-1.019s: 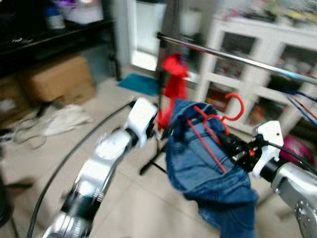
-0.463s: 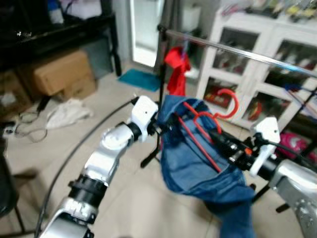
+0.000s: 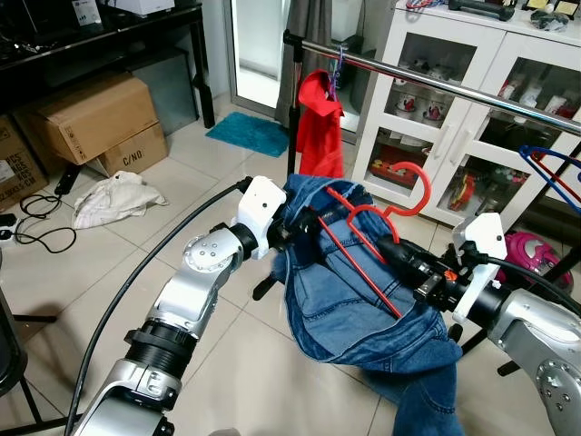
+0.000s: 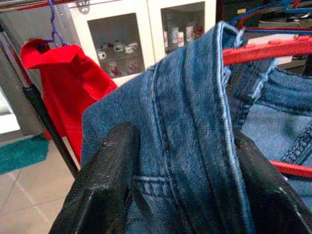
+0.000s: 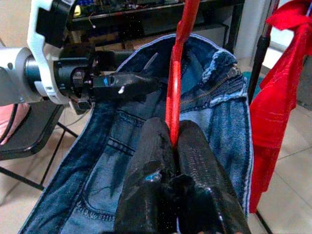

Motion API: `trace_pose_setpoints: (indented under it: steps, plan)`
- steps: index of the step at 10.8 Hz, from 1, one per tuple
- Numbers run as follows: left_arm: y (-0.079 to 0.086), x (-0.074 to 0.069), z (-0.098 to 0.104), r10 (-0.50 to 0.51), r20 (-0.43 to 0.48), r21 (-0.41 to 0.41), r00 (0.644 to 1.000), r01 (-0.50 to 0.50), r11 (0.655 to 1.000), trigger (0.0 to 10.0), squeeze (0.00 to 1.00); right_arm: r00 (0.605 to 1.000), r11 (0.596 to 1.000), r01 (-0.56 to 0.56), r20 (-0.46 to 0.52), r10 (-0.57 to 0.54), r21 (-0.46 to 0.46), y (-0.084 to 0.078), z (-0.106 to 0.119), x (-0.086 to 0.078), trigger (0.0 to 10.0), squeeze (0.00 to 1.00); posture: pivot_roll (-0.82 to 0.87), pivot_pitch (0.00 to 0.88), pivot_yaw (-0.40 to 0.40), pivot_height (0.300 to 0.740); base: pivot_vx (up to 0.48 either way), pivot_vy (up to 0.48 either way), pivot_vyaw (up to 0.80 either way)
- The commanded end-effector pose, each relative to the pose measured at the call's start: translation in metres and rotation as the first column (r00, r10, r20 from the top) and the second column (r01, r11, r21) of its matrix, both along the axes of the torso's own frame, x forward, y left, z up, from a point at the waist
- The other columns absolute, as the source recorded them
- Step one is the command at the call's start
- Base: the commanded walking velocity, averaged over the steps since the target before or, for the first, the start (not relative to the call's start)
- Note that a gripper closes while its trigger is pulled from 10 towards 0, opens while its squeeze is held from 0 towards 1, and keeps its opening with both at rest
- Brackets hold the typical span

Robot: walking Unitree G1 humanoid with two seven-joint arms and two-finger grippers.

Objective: Hang hanger

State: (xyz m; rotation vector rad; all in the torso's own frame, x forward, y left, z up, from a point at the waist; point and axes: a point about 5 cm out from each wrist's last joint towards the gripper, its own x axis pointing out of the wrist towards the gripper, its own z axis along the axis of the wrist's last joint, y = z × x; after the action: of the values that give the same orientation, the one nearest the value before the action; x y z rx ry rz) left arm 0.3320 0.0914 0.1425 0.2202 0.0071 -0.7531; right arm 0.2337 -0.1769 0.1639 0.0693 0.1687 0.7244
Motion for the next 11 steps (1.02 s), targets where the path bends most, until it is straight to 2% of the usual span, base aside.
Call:
trace_pose_setpoints:
  steps: [1, 7, 9, 11]
  plan:
    - [-0.002, 0.001, 0.011, -0.016, 0.044, -0.015, 0.999, 0.017, 1.0, 0.0, 0.0, 0.999, 1.0, -0.024, 0.027, 0.024, 0.01, 0.002, 0.007, 0.002, 0.0, 0.0, 0.01, 0.0, -0.048, 0.74, 0.0, 0.0, 0.0]
    - [0.003, 0.003, 0.019, 0.033, 0.074, -0.039, 0.997, -0.03, 0.999, 0.0, 0.0, 0.999, 0.999, -0.037, 0.016, 0.037, -0.012, 0.002, 0.004, 0.005, 0.0, 0.0, 0.02, 0.0, -0.061, 0.74, 0.0, 0.0, 0.0]
    - [0.011, 0.006, 0.026, 0.058, 0.089, -0.049, 0.994, -0.053, 0.997, 0.0, 0.0, 0.999, 0.998, -0.045, 0.01, 0.046, -0.037, 0.002, 0.002, 0.006, 0.0, 0.0, 0.03, 0.0, -0.064, 0.74, 0.0, 0.0, 0.0]
    - [0.026, 0.014, 0.041, 0.117, 0.11, -0.086, 0.987, -0.108, 0.99, 0.0, 0.0, 0.997, 0.991, -0.079, -0.009, 0.079, -0.111, 0.002, -0.005, 0.004, 0.0, 0.0, 0.03, 0.0, -0.06, 0.74, 0.0, 0.0, 0.0]
